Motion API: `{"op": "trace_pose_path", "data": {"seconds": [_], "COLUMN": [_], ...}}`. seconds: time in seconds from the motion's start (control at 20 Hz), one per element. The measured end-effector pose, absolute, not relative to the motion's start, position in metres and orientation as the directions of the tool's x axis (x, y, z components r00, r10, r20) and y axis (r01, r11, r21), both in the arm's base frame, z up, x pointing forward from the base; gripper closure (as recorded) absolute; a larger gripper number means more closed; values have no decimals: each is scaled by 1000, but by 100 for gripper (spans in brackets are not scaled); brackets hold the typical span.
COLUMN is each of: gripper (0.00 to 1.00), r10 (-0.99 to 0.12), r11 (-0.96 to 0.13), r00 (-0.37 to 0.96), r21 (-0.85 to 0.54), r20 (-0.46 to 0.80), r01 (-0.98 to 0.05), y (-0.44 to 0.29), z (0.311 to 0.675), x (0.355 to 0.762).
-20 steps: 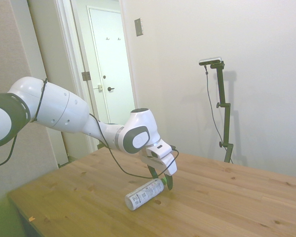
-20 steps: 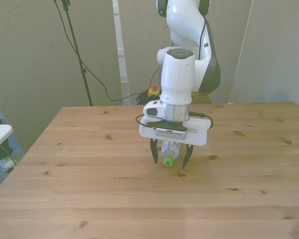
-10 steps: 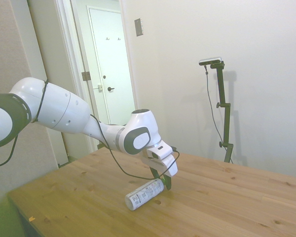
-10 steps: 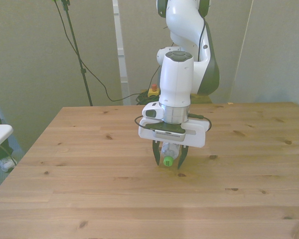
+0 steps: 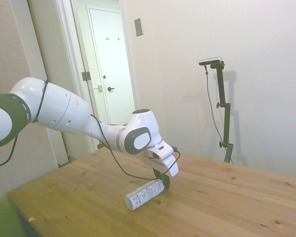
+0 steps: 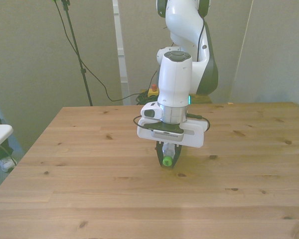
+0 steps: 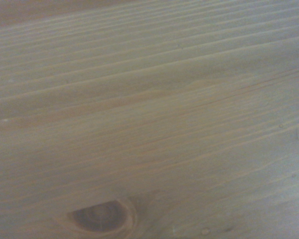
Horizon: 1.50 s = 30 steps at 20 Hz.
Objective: Stand the water bottle
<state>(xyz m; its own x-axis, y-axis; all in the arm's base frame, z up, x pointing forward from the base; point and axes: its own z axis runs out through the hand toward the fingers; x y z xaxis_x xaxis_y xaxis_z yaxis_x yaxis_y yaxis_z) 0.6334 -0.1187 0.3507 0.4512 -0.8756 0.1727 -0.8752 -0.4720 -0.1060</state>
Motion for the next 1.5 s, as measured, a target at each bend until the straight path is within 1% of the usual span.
{"op": "trace_pose_path", "data": {"seconds": [0.15, 0.25, 0.4, 0.7, 0.95, 1.1, 1.3, 1.5], "gripper": [100, 100, 100, 100, 100, 100, 100, 100], "r10": [-866, -857, -838, -785, -748, -733, -721, -726], "r11": [-486, -498, -519, -568, -583, -585, -580, -560], "r00": [462, 465, 464, 446, 393, 335, 253, 185], "r21": [-106, -124, -159, -211, -248, -297, -362, -414], "r20": [191, 223, 286, 431, 534, 592, 645, 662], "r01": [-867, -858, -840, -795, -774, -755, -729, -717], "y": [-116, -111, -96, -61, -43, -35, -32, -32], "z": [355, 365, 395, 467, 501, 517, 523, 506], "x": [635, 639, 642, 636, 632, 637, 651, 673]}}
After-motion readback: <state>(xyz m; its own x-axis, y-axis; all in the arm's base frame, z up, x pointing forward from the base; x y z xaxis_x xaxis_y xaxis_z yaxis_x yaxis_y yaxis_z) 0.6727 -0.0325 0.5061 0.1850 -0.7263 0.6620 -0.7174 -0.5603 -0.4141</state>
